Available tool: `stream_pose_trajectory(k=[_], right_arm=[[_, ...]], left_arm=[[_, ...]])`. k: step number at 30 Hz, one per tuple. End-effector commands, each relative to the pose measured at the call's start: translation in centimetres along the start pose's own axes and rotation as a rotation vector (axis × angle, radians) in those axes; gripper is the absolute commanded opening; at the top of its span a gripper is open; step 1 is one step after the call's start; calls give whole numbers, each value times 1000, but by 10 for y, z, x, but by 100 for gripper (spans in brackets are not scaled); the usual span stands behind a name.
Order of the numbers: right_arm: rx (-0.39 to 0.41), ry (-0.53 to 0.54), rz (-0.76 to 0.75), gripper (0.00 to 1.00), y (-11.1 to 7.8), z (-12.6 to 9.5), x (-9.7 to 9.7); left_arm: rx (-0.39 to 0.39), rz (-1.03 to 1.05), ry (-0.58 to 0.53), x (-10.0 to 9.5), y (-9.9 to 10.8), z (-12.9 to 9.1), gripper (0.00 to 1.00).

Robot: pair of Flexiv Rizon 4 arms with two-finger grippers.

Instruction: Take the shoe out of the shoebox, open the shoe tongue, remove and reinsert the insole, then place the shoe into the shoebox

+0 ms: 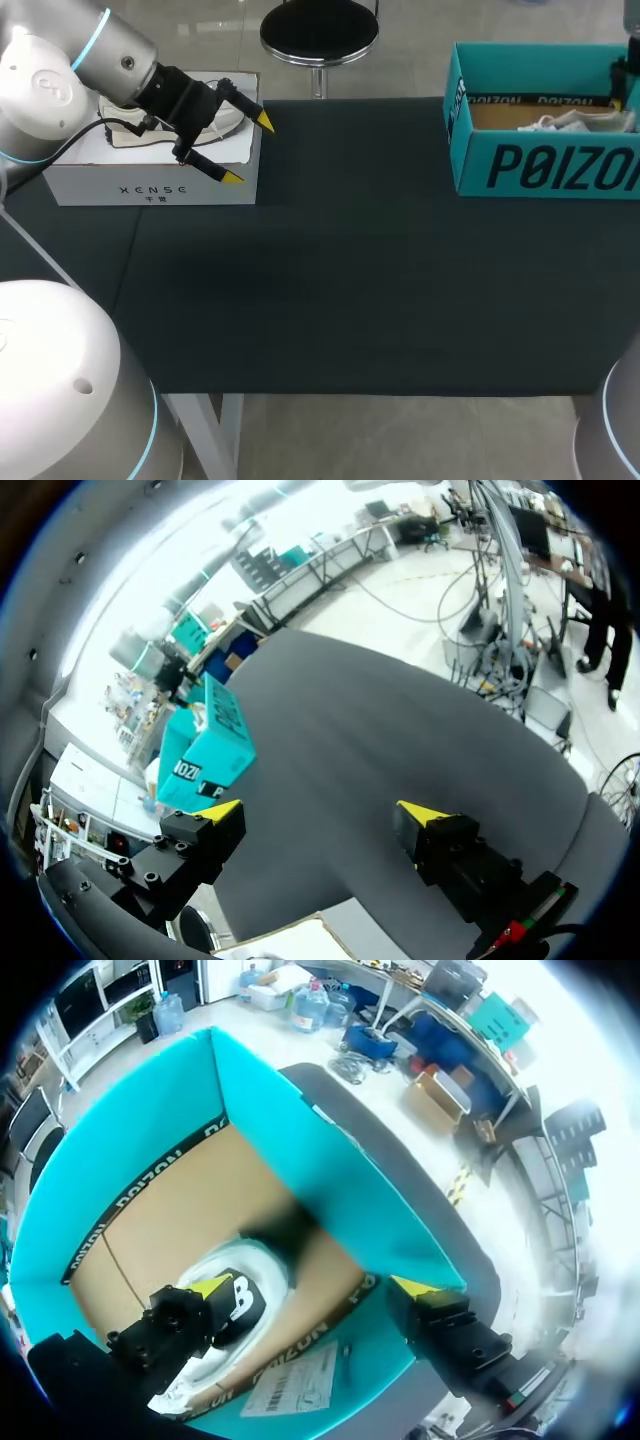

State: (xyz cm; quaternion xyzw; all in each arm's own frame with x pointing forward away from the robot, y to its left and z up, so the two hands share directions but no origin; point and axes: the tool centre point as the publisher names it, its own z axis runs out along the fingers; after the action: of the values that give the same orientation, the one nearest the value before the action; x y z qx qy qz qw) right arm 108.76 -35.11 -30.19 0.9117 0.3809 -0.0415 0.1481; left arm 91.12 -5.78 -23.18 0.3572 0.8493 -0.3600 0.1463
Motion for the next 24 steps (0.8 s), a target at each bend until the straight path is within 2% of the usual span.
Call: stream_pose_trajectory(k=[1, 7, 11, 14, 19, 24], right_arm=[[-22, 21, 5, 100, -5, -24, -7], [-43, 66, 24, 100, -6, -65, -11], [2, 86, 46, 100, -18, -95, -19], [71, 96, 75, 100, -37, -116, -30], [128, 153, 108, 100, -79, -144, -50], [142, 216, 57, 100, -124, -160, -67]], left_arm=[[-3, 1, 3, -1, 0, 0, 100], [-3, 1, 3, -1, 0, 0, 100], [-3, 1, 3, -1, 0, 0, 100], [-3, 1, 3, -1, 0, 0, 100], [-3, 1, 3, -1, 0, 0, 100], [-3, 1, 3, -1, 0, 0, 100]])
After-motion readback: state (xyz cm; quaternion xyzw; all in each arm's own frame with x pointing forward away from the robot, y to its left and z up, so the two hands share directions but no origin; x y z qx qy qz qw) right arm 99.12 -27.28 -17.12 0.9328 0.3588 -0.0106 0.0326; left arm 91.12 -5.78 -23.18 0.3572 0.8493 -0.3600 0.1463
